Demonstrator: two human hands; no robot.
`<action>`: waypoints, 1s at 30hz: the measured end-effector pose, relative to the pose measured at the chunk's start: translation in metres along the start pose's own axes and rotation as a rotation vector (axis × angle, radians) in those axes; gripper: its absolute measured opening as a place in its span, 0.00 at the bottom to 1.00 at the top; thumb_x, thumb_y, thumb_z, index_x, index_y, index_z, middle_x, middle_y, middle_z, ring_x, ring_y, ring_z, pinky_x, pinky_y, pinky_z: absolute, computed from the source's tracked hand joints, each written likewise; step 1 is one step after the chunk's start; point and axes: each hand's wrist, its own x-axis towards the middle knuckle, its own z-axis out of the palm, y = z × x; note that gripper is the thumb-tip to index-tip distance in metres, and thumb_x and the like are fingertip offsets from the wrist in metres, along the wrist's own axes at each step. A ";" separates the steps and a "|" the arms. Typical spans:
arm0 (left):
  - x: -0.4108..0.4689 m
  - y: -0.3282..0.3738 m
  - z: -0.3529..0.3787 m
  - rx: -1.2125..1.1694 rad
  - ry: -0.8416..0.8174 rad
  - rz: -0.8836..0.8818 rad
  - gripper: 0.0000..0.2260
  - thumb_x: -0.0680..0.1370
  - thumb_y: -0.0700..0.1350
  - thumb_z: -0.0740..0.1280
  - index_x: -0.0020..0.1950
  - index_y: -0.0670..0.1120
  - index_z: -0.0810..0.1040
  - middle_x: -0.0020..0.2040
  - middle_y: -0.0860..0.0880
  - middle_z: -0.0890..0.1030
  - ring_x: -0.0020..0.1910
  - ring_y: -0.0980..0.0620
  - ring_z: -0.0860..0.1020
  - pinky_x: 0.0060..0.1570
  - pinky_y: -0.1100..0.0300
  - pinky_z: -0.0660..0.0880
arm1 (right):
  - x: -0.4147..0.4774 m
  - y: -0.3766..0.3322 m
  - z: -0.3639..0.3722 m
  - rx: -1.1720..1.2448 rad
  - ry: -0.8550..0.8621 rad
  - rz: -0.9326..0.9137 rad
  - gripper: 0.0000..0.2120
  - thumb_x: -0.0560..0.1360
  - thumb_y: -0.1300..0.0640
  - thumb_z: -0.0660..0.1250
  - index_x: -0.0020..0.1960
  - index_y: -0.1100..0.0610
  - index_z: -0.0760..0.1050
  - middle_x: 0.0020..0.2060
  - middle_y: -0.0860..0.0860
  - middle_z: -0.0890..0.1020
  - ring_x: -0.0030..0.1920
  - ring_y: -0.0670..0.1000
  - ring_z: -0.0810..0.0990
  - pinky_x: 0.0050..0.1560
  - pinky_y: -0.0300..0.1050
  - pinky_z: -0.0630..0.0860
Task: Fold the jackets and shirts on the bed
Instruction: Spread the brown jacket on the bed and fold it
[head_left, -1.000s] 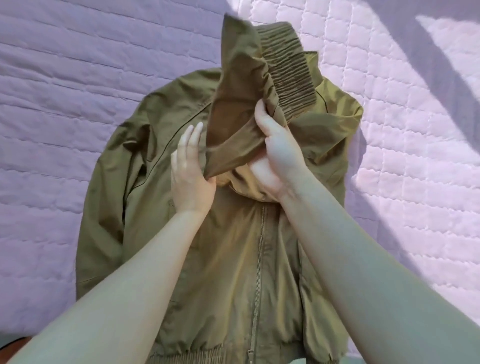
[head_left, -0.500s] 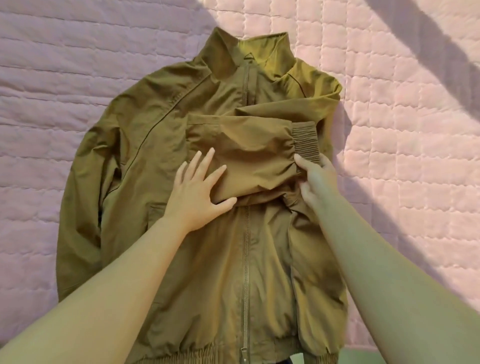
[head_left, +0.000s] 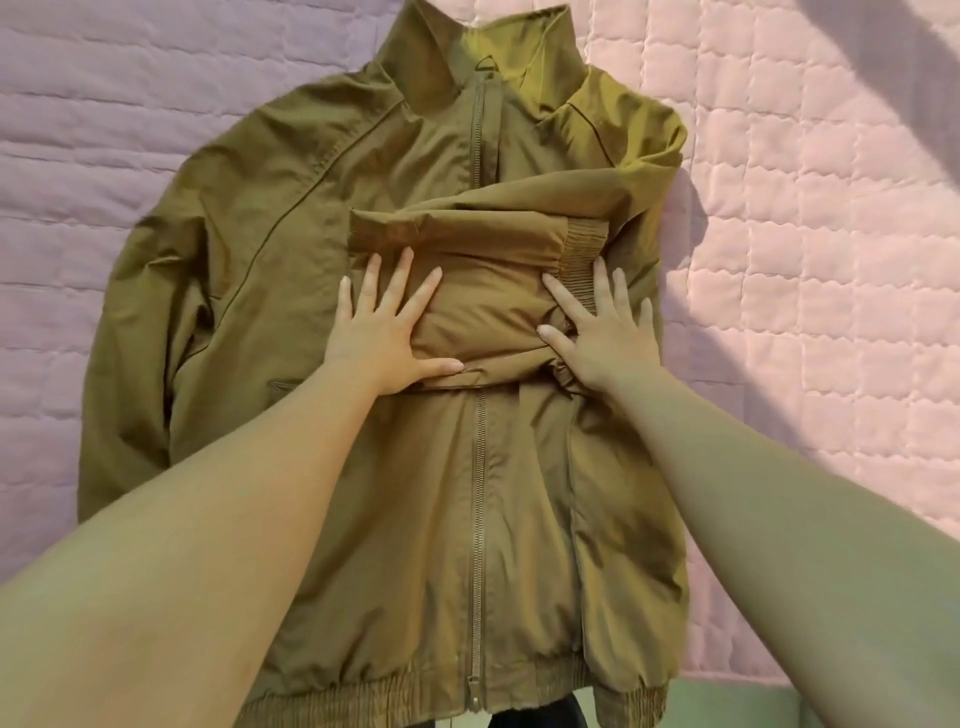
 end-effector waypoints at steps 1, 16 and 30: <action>-0.003 -0.002 0.000 -0.022 -0.006 -0.008 0.47 0.66 0.79 0.52 0.74 0.62 0.30 0.76 0.52 0.28 0.75 0.45 0.31 0.74 0.43 0.37 | 0.002 0.001 -0.002 -0.003 -0.018 0.005 0.28 0.78 0.33 0.49 0.74 0.30 0.41 0.78 0.50 0.37 0.78 0.54 0.37 0.75 0.62 0.44; -0.139 -0.098 0.025 -0.355 0.551 -0.242 0.09 0.75 0.38 0.65 0.55 0.45 0.78 0.53 0.46 0.77 0.54 0.44 0.74 0.52 0.48 0.72 | -0.072 -0.137 0.007 0.337 0.143 -0.395 0.11 0.75 0.61 0.62 0.55 0.56 0.78 0.51 0.52 0.80 0.55 0.54 0.78 0.55 0.51 0.75; -0.258 -0.166 0.112 -1.001 0.229 -0.602 0.26 0.73 0.59 0.70 0.65 0.47 0.70 0.61 0.49 0.73 0.59 0.49 0.73 0.55 0.50 0.73 | -0.153 -0.306 0.075 0.352 -0.260 -0.497 0.11 0.77 0.52 0.61 0.58 0.49 0.75 0.45 0.46 0.81 0.46 0.46 0.79 0.50 0.47 0.77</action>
